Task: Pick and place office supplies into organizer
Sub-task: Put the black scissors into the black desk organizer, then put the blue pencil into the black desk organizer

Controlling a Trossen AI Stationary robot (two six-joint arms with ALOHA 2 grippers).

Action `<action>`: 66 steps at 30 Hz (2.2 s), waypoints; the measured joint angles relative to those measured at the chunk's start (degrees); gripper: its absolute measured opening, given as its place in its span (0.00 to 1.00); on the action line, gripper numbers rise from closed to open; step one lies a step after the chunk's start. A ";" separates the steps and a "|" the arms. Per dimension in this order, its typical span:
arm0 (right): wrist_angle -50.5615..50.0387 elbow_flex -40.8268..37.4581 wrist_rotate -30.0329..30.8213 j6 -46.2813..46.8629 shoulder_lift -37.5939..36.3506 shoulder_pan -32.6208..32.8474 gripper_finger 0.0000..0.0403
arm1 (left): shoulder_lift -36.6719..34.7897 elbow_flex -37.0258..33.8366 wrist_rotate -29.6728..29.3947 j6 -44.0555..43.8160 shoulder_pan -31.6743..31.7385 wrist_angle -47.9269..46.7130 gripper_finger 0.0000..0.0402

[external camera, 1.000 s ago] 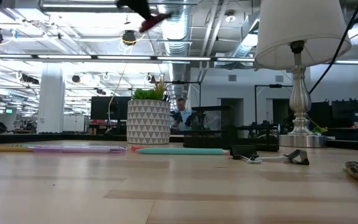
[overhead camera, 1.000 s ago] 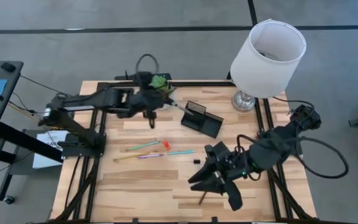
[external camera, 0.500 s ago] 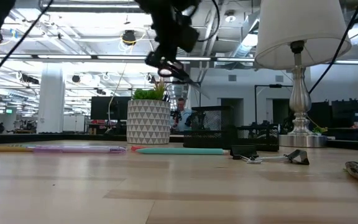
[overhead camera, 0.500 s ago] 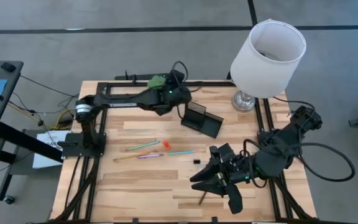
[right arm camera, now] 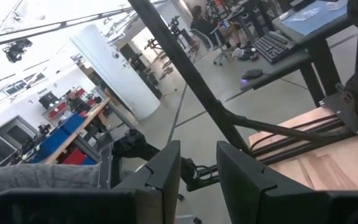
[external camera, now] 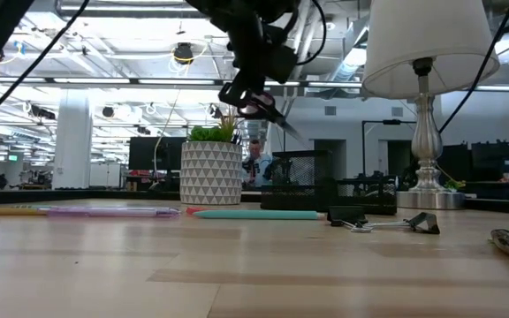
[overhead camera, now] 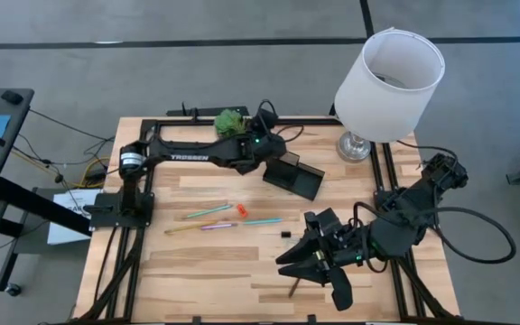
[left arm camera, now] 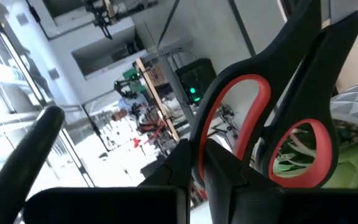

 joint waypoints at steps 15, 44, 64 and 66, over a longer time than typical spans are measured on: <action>-0.01 -0.02 -0.02 -0.14 0.00 0.78 0.24 | 0.00 0.00 4.19 -1.99 -0.31 -0.59 0.03; -2.60 -0.04 -0.04 -3.02 0.02 1.73 0.24 | 8.44 -0.02 -1.73 15.99 -4.12 10.34 0.15; -2.61 -0.04 -0.04 -2.98 0.02 1.73 0.24 | 7.55 0.00 -2.13 10.21 -7.40 11.42 0.43; -2.61 -0.04 -0.04 -2.98 0.02 1.73 0.24 | 6.74 0.00 -2.28 8.89 -8.38 12.21 0.45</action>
